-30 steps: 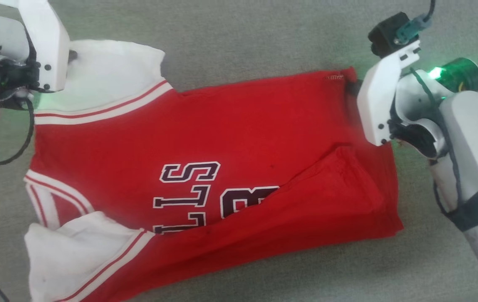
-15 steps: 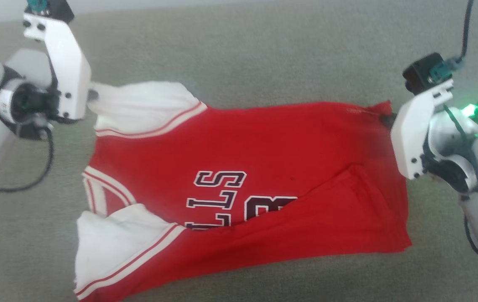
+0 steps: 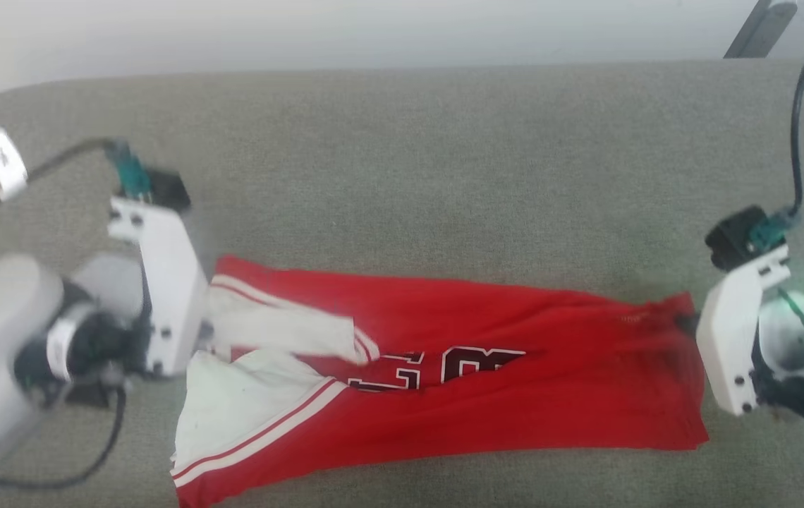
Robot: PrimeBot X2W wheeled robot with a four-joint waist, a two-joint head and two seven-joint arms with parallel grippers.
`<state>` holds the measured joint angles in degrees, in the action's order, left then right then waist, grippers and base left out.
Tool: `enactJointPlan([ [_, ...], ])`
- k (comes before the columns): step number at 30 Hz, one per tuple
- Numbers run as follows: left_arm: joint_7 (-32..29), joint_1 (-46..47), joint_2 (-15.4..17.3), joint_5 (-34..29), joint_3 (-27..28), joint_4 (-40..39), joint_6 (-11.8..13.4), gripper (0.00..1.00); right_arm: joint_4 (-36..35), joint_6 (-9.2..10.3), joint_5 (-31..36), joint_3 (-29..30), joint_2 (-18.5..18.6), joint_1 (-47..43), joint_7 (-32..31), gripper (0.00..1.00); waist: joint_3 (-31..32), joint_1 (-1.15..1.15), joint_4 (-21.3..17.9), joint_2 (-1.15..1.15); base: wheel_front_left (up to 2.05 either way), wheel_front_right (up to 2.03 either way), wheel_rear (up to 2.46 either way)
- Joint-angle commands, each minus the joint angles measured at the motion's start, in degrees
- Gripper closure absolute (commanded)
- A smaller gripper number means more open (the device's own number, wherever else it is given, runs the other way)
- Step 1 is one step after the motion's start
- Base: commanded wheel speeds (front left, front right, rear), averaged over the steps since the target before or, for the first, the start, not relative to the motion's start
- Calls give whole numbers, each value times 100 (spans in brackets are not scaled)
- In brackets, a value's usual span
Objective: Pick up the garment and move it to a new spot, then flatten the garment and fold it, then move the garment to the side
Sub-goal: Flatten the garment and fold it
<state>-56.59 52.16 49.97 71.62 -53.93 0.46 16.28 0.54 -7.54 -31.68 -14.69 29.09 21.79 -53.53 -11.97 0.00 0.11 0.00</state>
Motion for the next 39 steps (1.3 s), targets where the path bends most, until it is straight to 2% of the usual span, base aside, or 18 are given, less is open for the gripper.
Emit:
enactJointPlan([
  [1, 68, -232, 68, 91, -10, -191, 133, 100, -62, 11, -33, 63, 21, -190, -72, 100, 42, 0, 17, 0, 0, 0, 0],
  [6, 285, -915, 271, 319, -47, -505, 348, 100, -100, 11, 14, 258, -15, -694, -303, 100, 94, 0, 28, 0, 0, 0, 0],
  [13, 747, -1514, 130, 498, -91, -170, 209, 100, 164, 11, 166, 337, -226, -962, -152, 100, 179, 0, 51, 0, 0, 0, 0],
  [14, 818, -1571, 85, 525, -70, -67, 227, 96, 234, 11, 172, 332, -259, -959, -120, 100, 202, 0, 57, 0, 0, 0, 0],
  [15, 869, -1631, 46, 540, -89, -1, 179, 90, 284, 11, 180, 298, -291, -974, -86, 90, 233, 0, 60, 0, 0, 0, 0],
  [16, 965, -1667, 23, 516, -83, 46, 114, 67, 289, 11, 213, 270, -299, -966, -25, 51, 259, 0, 62, 0, 0, 0, 0],
  [17, 1063, -1690, 4, 472, -58, 111, 88, 14, 321, 11, 214, 268, -308, -962, 36, 0, 291, 0, 69, 0, 0, 0, 0],
  [18, 1138, -1734, -26, 474, -49, 175, 62, 0, 371, 11, 216, 260, -317, -978, 74, 0, 328, 0, 75, 0, 0, 0, 0],
  [27, 2102, -2085, -54, 283, 133, 258, -152, 0, 461, 11, 192, 420, -342, -1089, 227, 0, 665, 0, 142, 0, 0, 0, 0],
  [32, 2987, -2367, 8, 43, 328, 208, -154, 0, 608, 11, 291, 807, -487, -1117, 279, 0, 832, 0, 183, 0, 0, 0, 0],
  [37, 4207, -2765, 91, -240, 592, 166, -183, 0, 820, 10, 413, 1196, -595, -1196, 233, 0, 936, 0, 272, 0, 0, 0, 0],
  [38, 4207, -2765, 91, -240, 592, 166, -183, 0, 820, 10, 413, 1196, -595, -1196, 233, 0, 936, 0, 272, 0, 0, 0, 0],
  [39, 4462, -2862, 83, -265, 671, 182, -145, 0, 863, 10, 408, 1267, -613, -1223, 224, 0, 948, 0, 301, 0, 0, 0, 0],
])
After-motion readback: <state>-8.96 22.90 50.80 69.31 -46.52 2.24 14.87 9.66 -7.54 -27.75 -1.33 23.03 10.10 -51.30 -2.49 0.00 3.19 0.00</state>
